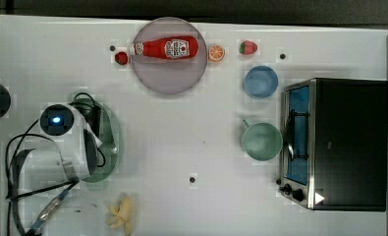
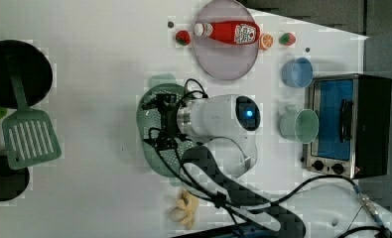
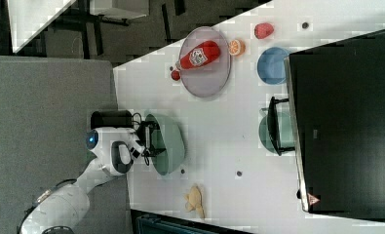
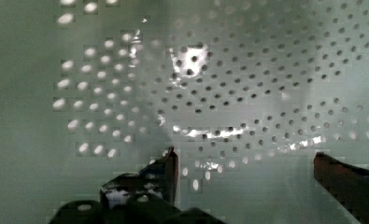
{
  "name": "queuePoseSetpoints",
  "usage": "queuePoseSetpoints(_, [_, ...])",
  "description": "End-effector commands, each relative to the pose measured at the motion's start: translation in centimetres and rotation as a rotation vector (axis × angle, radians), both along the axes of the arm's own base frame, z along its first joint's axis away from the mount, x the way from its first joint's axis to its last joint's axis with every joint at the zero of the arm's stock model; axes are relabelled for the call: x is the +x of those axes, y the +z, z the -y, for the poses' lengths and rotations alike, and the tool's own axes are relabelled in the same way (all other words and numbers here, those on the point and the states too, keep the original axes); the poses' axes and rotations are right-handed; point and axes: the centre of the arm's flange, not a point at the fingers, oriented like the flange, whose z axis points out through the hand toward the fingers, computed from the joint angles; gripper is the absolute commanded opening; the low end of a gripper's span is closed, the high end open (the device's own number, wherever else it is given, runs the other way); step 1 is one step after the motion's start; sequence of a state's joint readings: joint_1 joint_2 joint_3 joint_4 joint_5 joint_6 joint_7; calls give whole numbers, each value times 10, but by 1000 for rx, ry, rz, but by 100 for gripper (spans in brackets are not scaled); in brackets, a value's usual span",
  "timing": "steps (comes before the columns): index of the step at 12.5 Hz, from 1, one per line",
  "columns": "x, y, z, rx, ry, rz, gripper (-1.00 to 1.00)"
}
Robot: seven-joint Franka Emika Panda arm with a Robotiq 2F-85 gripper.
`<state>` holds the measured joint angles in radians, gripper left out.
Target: Drag strainer right to left.
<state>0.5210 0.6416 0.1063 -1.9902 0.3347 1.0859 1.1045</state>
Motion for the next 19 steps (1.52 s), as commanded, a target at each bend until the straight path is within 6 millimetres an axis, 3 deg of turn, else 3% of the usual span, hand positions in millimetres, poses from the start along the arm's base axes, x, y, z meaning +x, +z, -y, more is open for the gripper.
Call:
queuePoseSetpoints(1, [-30, 17, -60, 25, 24, -16, 100])
queuePoseSetpoints(4, [-28, 18, -78, 41, 28, 1, 100])
queuePoseSetpoints(7, [-28, 22, -82, 41, 41, 0, 100])
queuePoseSetpoints(9, [-16, 47, -73, 46, 74, 39, 100])
queuePoseSetpoints(11, [-5, 94, -48, 35, 169, 56, 100])
queuePoseSetpoints(14, [31, 196, 27, 30, 335, 126, 100])
queuePoseSetpoints(17, [58, 293, 142, -38, 543, 224, 100])
queuePoseSetpoints(19, [61, 342, 225, -124, 672, 260, 100])
